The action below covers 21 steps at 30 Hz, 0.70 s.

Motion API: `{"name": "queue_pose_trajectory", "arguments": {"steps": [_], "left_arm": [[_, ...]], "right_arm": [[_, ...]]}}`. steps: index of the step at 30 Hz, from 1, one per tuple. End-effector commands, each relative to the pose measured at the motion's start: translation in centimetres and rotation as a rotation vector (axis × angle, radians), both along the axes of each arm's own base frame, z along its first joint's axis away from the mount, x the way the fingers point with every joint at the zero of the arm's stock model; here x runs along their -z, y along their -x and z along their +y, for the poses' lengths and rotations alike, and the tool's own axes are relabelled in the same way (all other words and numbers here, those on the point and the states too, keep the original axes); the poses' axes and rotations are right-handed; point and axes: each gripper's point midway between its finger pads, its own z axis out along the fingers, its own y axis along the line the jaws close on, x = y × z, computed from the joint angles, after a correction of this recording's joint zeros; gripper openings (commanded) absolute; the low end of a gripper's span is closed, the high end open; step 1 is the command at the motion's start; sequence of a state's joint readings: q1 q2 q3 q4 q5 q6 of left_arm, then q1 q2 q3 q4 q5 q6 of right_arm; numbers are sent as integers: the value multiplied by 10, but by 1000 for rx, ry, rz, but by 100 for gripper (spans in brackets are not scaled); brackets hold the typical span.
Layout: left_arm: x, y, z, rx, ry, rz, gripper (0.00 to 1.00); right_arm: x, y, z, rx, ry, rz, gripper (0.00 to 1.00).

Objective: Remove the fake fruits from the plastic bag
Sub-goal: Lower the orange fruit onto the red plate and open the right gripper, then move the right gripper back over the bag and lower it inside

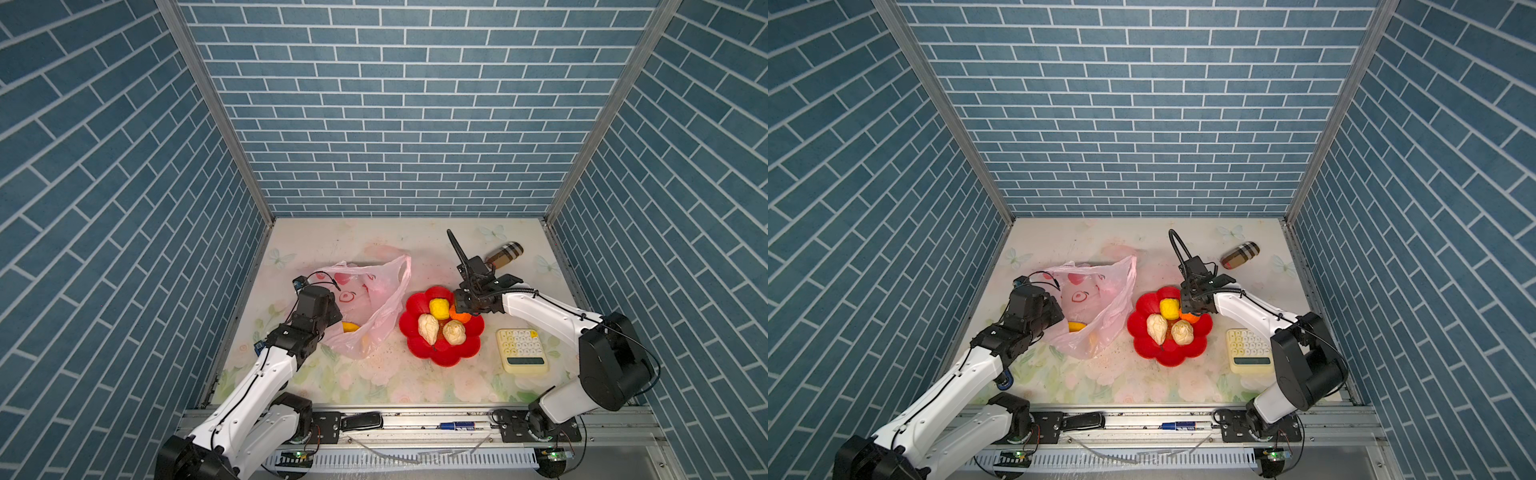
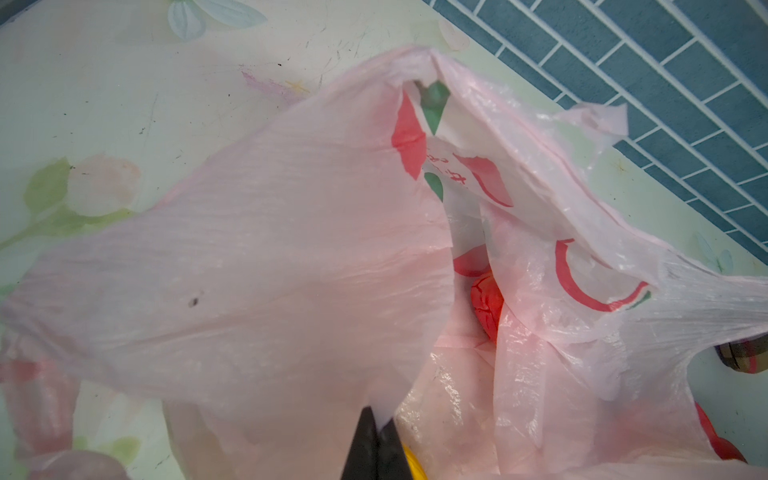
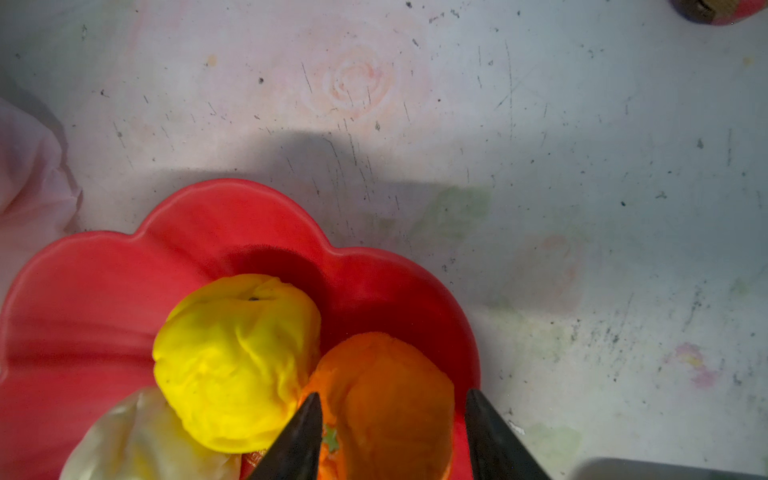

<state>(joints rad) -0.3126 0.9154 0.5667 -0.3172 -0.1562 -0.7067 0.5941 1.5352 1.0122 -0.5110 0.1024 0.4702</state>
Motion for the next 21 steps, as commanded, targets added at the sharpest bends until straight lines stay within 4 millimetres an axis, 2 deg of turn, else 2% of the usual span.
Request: {"name": "queue_pose_trajectory", "arguments": {"steps": [1, 10, 15, 18, 21], "left_arm": [[-7, -4, 0, 14, -15, -3, 6], [3, -3, -9, 77, -24, 44, 6], [16, 0, -18, 132, -12, 95, 5], [25, 3, -24, 163, 4, 123, 5], [32, 2, -31, 190, 31, 135, 5]], "right_arm": [[6, 6, -7, 12, 14, 18, 61], [-32, 9, -11, 33, -8, -25, 66], [-72, 14, -14, 46, -26, -72, 65], [-103, 18, -5, 24, -59, -113, 63], [-129, 20, 21, -34, -93, -145, 61]]}}
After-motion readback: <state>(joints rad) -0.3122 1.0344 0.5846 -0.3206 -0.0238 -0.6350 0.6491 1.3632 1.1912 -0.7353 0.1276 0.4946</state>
